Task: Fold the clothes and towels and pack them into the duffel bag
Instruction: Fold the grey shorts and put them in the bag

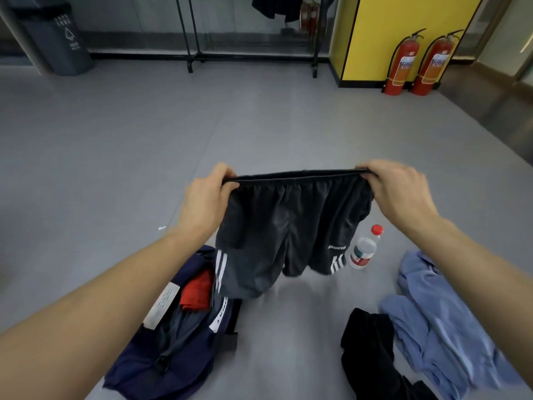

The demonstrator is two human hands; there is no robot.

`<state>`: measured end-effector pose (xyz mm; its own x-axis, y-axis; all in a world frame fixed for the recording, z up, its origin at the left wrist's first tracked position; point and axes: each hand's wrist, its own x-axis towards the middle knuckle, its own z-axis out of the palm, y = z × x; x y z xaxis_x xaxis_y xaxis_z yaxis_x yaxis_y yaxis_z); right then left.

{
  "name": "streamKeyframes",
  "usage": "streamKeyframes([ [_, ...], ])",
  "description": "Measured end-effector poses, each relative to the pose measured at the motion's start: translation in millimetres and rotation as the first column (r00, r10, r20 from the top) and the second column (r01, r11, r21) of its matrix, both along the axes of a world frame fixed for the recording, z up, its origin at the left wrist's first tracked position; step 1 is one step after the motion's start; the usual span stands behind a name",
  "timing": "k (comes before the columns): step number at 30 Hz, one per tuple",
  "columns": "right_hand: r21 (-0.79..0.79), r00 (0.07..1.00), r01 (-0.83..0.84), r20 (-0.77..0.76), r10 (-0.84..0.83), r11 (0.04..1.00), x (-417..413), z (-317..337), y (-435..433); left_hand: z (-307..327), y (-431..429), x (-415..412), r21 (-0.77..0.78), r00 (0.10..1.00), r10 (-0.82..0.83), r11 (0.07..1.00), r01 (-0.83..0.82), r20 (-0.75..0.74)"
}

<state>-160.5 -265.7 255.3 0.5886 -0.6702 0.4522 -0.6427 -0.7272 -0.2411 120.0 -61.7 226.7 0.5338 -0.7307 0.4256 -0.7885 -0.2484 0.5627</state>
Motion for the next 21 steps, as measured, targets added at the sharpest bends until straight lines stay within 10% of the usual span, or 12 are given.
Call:
streamKeyframes([
  [12,0.316,0.971,-0.085,-0.186,0.149,0.945,-101,-258,86,-239,99,-79,0.304,0.99,-0.059,0.948,0.096,-0.129],
  [21,0.617,0.823,-0.151,-0.354,0.444,0.772,-155,-440,184,-409,198,-123,0.755,0.927,-0.364,0.633,0.173,0.093],
])
